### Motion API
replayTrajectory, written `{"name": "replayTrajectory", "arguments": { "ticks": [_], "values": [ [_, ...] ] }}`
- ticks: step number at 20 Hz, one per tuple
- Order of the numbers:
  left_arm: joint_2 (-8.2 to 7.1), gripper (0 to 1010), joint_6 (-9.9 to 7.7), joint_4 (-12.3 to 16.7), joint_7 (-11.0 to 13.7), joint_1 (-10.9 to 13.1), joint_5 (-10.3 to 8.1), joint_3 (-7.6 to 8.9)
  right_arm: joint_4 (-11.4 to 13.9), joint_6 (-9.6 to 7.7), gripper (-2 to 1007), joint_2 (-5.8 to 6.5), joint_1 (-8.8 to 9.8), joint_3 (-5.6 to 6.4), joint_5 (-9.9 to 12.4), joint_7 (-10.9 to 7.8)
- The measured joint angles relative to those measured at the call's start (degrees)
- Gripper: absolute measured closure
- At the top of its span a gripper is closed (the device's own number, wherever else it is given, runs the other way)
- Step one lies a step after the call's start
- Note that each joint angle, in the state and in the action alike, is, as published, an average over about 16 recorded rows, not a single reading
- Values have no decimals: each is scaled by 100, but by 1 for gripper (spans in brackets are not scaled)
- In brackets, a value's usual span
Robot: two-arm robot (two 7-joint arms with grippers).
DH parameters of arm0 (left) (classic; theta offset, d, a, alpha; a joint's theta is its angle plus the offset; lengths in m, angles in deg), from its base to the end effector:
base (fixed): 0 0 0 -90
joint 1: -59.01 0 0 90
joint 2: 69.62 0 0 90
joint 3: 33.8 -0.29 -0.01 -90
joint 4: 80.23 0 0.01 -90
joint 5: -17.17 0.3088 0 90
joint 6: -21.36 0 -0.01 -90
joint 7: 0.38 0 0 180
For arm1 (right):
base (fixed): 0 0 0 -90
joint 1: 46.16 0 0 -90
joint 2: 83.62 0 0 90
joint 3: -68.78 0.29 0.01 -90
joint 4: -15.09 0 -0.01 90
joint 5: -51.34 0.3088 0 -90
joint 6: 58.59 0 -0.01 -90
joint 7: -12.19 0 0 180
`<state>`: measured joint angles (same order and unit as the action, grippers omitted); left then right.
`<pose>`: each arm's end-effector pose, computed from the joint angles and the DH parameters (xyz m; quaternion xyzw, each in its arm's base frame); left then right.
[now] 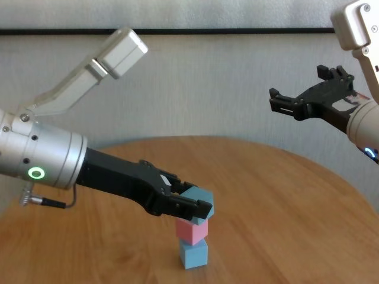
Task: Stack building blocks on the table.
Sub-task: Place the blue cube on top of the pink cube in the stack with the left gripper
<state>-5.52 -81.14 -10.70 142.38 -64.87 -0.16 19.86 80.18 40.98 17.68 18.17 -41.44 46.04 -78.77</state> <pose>0.4541 0.0176 -0.2374 0.2220 0.0235 0.1596 0.9616 0.4420 0.0157 -0.2796 -0.0874 -0.1920 -0.5835 0.7842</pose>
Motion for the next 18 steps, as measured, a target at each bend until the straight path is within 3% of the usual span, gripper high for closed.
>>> {"name": "replayTrajectory", "arguments": {
  "ticks": [18],
  "values": [
    [55, 466, 190, -491, 11, -378, 14, -343, 0, 0, 1, 0, 0, 0, 0, 0]
  ]
}}
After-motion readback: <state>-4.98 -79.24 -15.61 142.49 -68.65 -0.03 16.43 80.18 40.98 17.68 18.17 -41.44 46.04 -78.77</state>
